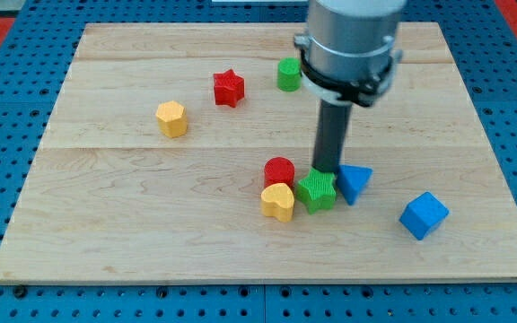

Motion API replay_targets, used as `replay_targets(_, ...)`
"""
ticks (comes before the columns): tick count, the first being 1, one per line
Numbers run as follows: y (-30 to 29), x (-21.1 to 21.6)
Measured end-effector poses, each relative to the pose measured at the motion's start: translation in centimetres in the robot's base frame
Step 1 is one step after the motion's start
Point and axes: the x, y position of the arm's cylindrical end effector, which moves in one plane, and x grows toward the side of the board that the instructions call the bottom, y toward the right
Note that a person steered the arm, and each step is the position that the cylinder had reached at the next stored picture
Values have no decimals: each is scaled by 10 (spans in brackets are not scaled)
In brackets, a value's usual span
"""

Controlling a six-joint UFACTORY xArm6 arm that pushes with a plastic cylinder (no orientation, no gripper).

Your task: Move the yellow heart towards the green star

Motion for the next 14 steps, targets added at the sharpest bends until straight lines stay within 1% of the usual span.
replay_targets(1, 32, -8)
replay_targets(2, 35, -2)
replay_targets(3, 25, -33)
replay_targets(4, -53, -39)
replay_targets(5, -116, -40)
replay_targets(6, -79, -10)
replay_targets(7, 7, -10)
replay_targets(8, -45, -27)
replay_targets(9, -135, -30)
replay_targets(10, -170, 10)
replay_targets(11, -97, 28)
replay_targets(12, -111, 28)
replay_targets(13, -125, 54)
replay_targets(14, -98, 59)
